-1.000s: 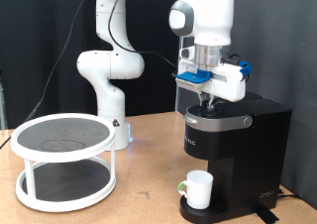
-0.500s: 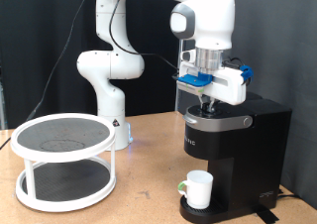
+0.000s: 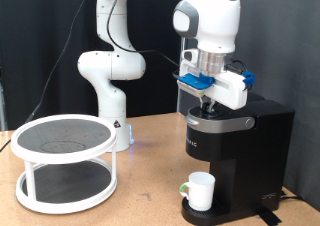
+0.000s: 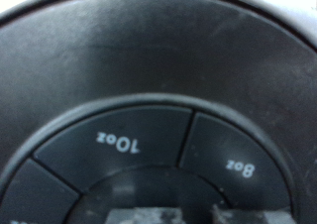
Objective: Make a cup of coffee with the keurig machine
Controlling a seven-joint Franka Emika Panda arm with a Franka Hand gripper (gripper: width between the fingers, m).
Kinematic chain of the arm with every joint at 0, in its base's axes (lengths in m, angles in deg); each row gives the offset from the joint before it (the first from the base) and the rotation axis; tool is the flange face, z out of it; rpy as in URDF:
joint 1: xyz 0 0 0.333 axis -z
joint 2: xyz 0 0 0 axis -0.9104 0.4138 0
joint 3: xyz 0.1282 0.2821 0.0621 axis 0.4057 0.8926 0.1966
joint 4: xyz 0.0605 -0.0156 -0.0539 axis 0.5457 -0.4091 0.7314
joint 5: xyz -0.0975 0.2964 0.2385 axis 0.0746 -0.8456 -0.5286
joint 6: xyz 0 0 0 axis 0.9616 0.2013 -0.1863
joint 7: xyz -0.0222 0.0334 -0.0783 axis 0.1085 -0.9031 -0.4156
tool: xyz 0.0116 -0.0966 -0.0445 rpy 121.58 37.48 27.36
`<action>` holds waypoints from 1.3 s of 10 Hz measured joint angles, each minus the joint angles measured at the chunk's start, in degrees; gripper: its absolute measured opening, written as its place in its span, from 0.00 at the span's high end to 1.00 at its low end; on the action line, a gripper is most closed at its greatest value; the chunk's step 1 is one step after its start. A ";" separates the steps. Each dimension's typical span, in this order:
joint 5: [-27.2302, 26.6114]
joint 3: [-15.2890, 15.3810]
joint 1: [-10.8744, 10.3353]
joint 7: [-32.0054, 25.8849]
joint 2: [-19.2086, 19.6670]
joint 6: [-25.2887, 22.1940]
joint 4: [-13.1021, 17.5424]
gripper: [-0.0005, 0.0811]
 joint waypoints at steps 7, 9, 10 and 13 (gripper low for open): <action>0.18 0.22 0.08 -2.24 -0.21 4.08 -0.88 0.99; -0.47 0.39 -0.08 -6.05 -3.11 8.77 -4.58 0.99; -1.97 0.42 -0.21 -8.30 -4.43 9.95 -6.11 0.99; -6.32 0.37 -0.29 -11.14 -8.61 13.71 -9.66 0.99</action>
